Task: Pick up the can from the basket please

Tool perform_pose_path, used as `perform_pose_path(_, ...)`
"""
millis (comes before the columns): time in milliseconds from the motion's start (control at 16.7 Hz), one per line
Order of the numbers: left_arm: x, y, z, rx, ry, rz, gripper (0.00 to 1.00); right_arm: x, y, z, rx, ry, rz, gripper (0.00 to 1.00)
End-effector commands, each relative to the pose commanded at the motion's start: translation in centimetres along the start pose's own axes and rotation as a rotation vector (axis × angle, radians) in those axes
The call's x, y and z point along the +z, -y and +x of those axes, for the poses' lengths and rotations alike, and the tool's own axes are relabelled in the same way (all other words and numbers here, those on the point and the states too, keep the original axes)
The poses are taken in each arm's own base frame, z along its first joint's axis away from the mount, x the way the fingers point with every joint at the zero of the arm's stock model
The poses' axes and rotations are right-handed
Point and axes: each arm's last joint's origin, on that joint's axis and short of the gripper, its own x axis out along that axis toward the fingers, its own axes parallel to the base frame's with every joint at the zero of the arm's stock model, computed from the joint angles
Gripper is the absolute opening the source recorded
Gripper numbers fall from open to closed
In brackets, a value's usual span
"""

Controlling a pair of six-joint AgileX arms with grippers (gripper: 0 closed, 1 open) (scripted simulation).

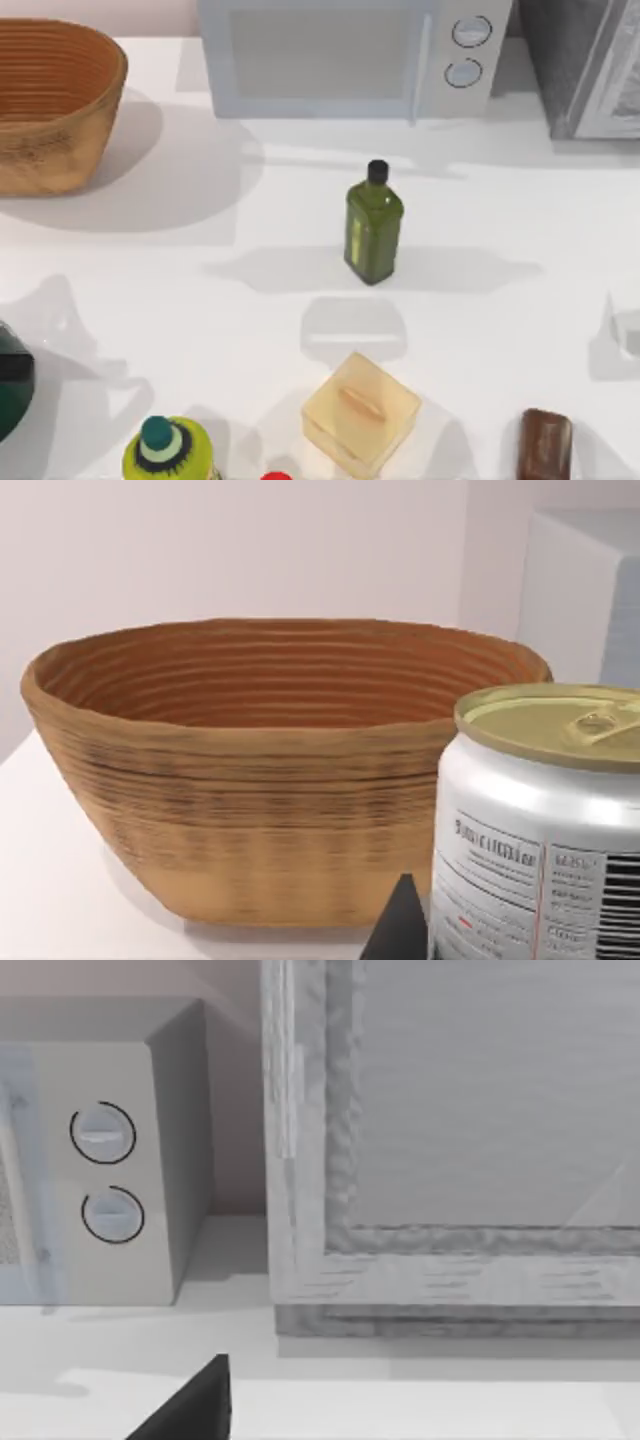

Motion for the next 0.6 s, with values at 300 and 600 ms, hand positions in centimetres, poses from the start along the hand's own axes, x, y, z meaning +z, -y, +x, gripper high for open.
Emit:
perform_pose_path(300,-0.2,0.0,0.0,0.000,-0.005,0.002,0.00,0.0,0.0,0.0,0.000,0.000,0.000,1.00)
perform_pose_path(600,2.1,0.7,0.3,-0.117,0.022,0.066,0.00,0.0,0.0,0.0,0.000,0.000,0.000,1.00)
